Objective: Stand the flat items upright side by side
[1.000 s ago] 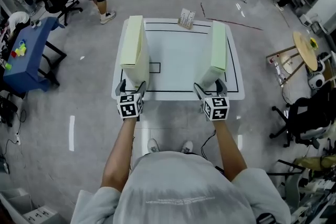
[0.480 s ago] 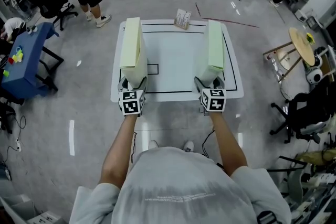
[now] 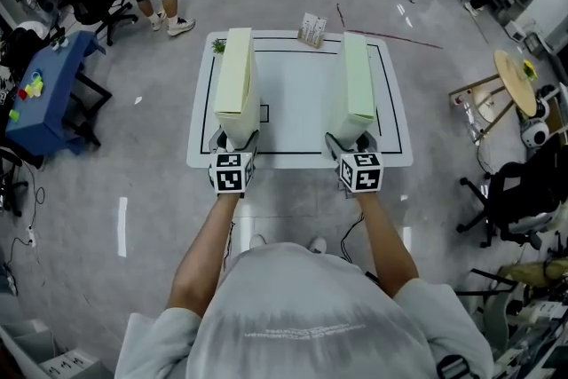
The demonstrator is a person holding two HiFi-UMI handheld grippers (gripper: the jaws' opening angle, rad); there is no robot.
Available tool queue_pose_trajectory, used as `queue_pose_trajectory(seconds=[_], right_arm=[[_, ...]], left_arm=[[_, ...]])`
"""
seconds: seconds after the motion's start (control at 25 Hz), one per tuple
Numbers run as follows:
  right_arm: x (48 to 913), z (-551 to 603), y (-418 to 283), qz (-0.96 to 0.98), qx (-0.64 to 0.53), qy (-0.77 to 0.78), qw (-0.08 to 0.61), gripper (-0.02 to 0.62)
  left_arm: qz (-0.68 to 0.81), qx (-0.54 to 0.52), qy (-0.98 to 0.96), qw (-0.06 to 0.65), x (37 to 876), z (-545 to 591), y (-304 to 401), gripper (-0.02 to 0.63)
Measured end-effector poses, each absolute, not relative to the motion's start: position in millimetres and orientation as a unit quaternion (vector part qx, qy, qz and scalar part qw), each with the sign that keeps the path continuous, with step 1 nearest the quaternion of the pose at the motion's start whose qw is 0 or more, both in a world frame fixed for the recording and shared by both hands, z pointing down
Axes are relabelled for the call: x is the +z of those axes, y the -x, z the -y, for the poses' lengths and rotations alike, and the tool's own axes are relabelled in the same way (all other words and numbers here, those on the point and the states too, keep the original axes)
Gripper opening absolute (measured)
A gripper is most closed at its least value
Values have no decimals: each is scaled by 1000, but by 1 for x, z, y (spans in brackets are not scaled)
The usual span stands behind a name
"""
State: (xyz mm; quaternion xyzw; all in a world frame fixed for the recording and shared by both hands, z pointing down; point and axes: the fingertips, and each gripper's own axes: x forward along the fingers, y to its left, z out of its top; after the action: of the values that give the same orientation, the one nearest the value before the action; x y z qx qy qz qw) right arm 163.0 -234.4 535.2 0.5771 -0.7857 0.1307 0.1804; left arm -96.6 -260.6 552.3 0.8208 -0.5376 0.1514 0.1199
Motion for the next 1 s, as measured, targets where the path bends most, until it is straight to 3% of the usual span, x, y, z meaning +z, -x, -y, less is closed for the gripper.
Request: queue_pose_trajectory(seconds=[1.0], right_arm=[[535,223,-101,839,117,-499,185,366]], left_arm=[[481,169,-851,126,549,235,-12,347]])
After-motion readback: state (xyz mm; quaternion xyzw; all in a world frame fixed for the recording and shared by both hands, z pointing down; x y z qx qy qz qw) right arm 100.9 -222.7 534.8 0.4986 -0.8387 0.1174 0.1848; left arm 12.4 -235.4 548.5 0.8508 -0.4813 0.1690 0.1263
